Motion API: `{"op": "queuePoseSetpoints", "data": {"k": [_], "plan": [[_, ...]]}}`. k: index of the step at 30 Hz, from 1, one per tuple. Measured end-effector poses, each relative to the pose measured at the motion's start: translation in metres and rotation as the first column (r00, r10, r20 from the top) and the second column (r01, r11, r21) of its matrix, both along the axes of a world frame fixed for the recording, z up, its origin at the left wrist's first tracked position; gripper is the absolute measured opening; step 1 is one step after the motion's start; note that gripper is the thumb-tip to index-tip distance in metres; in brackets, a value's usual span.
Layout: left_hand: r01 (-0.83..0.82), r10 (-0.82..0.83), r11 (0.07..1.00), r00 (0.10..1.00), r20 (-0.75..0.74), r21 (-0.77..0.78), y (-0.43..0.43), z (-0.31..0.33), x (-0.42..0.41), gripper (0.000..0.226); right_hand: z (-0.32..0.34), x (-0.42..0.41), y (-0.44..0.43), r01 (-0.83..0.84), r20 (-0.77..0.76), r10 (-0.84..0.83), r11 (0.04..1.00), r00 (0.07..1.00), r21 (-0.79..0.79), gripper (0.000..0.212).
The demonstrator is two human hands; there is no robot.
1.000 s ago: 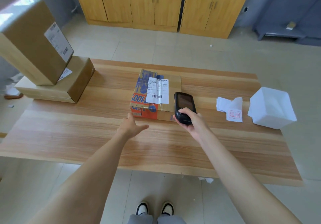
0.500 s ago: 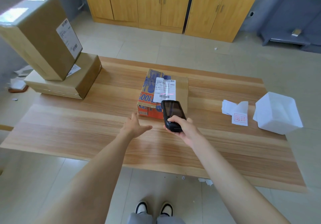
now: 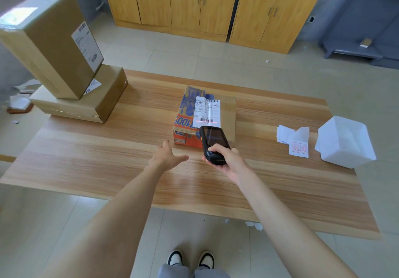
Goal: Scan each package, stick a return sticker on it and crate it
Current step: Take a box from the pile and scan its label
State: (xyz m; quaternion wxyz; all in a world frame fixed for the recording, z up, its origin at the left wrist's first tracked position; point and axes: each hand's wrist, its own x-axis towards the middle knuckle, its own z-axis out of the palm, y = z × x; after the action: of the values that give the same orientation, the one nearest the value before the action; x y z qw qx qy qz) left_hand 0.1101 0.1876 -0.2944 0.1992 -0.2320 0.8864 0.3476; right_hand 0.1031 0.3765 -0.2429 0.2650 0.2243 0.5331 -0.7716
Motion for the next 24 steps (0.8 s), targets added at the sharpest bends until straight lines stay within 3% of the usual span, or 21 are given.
{"op": "queuePoseSetpoints", "data": {"k": [7, 17, 24], "plan": [[0.020, -0.020, 1.000, 1.000, 0.003, -0.005, -0.003, -0.001, -0.001, 0.104, 0.000, 0.000, 0.001, -0.022, -0.007, 0.022, 1.000, 1.000, -0.006, 0.050], [0.016, -0.017, 1.000, 1.000, 0.015, 0.015, -0.006, -0.001, -0.006, 0.101, -0.001, -0.006, -0.003, -0.017, -0.005, 0.017, 1.000, 1.000, -0.022, 0.057], [0.019, -0.019, 1.000, 1.000, 0.024, 0.008, -0.011, -0.003, -0.011, 0.101, -0.004, -0.014, 0.008, 0.104, 0.005, -0.104, 0.995, 0.995, 0.007, 0.064]]}}
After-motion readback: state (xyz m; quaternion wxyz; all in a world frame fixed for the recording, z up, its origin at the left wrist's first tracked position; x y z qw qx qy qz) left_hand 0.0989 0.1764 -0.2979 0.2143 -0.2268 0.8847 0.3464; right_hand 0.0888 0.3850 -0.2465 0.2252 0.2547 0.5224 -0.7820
